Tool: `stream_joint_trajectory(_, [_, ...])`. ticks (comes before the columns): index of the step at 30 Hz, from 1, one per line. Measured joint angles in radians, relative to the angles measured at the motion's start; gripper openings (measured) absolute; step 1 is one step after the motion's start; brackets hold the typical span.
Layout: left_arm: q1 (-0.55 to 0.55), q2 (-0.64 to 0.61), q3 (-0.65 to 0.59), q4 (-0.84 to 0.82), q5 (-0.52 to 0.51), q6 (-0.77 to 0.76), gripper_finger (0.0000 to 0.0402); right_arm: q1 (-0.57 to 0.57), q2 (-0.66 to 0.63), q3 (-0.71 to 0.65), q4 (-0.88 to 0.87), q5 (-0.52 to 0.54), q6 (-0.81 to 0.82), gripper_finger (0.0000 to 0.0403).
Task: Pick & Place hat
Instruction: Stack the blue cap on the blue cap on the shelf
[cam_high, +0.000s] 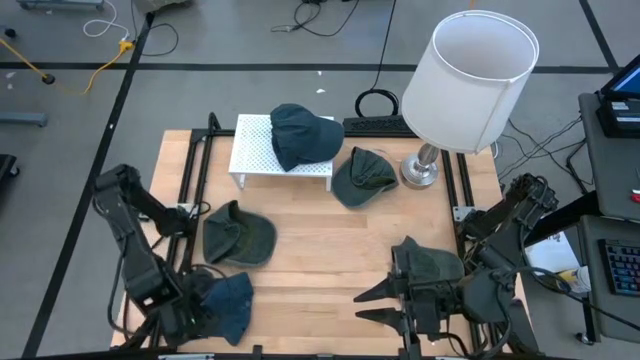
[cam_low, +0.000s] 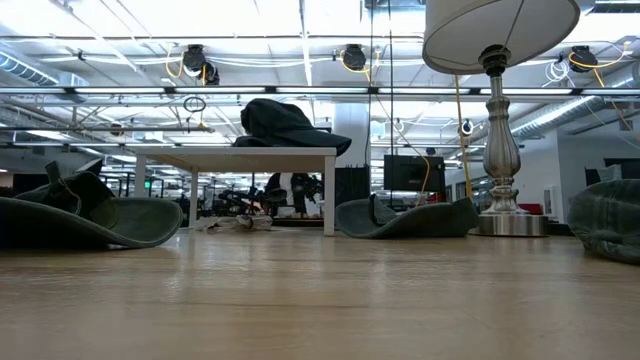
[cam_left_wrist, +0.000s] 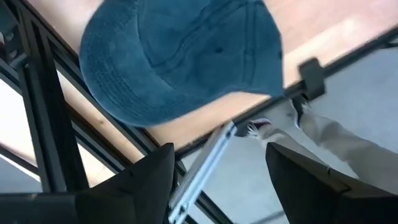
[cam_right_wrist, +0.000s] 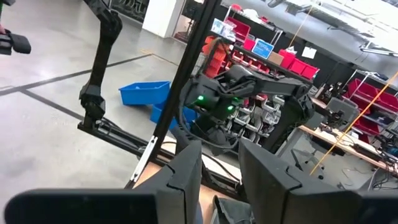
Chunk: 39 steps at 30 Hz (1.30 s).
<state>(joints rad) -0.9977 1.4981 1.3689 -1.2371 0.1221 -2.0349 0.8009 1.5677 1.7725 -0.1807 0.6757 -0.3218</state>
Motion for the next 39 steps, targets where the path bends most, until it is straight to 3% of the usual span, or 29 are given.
stream_joint_trajectory(11, [0.027, 0.107, -0.009, -0.086, 0.002, 0.014, 0.0222, 0.000, 0.000, 0.000, -0.008, 0.000, 0.000, 0.0100])
stream_joint_trajectory(25, [0.044, 0.117, -0.218, 0.038, 0.035, -0.047, 0.0195, 0.000, 0.000, 0.000, -0.042, 0.000, 0.026, 0.0100])
stream_joint_trajectory(33, [0.061, 0.117, -0.334, 0.224, 0.039, -0.035, 0.0196, -0.001, 0.000, -0.066, 0.000, 0.000, 0.015, 0.0100])
stream_joint_trajectory(39, [0.076, 0.117, -0.356, 0.244, 0.061, -0.034, 0.0175, -0.001, 0.000, -0.126, 0.113, 0.000, -0.042, 0.0100])
